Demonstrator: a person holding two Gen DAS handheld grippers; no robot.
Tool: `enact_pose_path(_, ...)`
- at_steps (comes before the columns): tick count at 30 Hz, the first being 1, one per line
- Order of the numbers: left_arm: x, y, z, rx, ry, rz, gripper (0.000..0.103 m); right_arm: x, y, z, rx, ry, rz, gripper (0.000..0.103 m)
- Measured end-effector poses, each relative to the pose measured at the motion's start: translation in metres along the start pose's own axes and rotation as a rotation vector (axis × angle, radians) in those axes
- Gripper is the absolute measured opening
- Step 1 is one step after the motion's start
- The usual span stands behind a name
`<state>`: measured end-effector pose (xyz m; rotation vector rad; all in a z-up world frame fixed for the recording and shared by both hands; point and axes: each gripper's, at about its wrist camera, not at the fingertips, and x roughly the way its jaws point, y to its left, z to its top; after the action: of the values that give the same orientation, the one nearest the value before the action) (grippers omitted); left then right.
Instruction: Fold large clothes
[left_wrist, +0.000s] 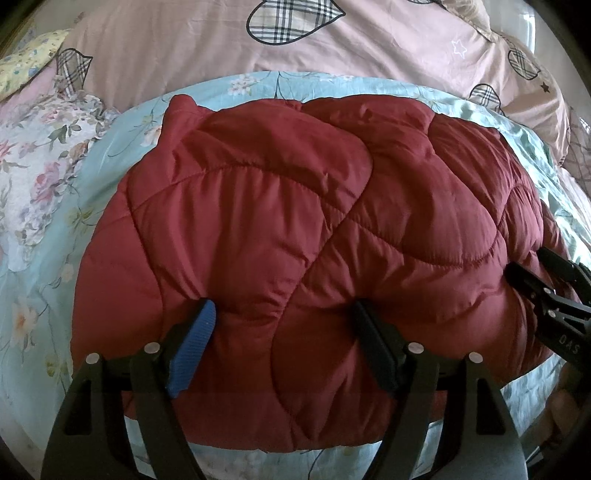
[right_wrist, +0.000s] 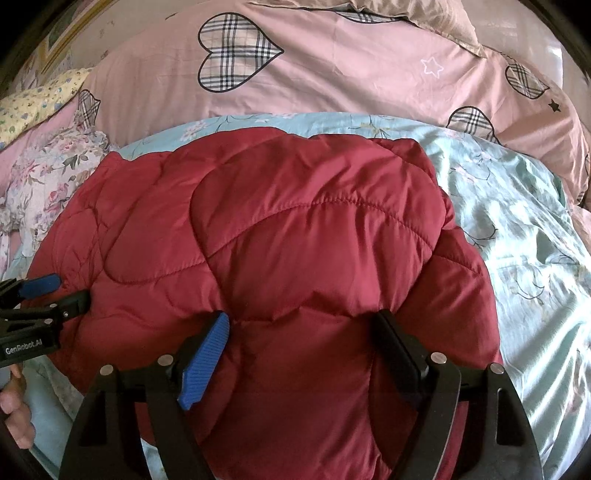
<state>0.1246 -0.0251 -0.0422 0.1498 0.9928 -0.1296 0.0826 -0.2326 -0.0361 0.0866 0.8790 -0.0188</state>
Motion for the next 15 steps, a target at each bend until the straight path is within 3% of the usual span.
enact_pose_path(12, -0.004, 0.008, 0.006, -0.028, -0.002, -0.043, 0.078, 0.0, -0.002, 0.003, 0.007, 0.019, 0.015, 0.082)
enact_pose_path(15, -0.016, 0.02, 0.015, -0.061, -0.044, -0.051, 0.078, 0.0, -0.003, 0.005, 0.013, 0.036, 0.021, 0.082)
